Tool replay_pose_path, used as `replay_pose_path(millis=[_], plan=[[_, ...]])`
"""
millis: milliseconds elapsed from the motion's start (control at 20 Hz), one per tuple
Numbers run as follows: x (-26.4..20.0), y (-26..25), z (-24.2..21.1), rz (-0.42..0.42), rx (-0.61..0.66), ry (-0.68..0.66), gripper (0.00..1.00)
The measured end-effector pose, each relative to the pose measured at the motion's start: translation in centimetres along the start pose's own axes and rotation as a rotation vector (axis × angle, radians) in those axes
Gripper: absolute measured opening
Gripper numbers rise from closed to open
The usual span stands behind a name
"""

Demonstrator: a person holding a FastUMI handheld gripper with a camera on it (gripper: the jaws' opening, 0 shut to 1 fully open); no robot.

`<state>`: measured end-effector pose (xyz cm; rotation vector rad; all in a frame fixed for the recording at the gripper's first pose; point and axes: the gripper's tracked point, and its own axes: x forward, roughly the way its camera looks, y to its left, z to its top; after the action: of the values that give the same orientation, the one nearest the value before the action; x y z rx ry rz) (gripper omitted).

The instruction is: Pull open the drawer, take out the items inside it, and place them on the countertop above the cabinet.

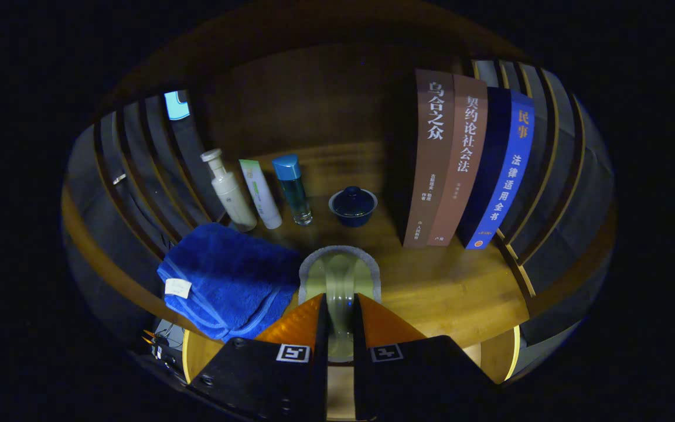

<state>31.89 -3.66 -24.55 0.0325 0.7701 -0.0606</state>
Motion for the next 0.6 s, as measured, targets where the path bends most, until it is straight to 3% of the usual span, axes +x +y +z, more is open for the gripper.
replay_pose_path(millis=[400,500,600], plan=[[2.4,-0.5,-0.3,-0.028,-0.006,0.091,0.22],[2.7,-0.4,-0.2,-0.024,-0.001,0.089,0.28],[2.6,-0.5,-0.3,-0.018,0.003,0.087,0.55]])
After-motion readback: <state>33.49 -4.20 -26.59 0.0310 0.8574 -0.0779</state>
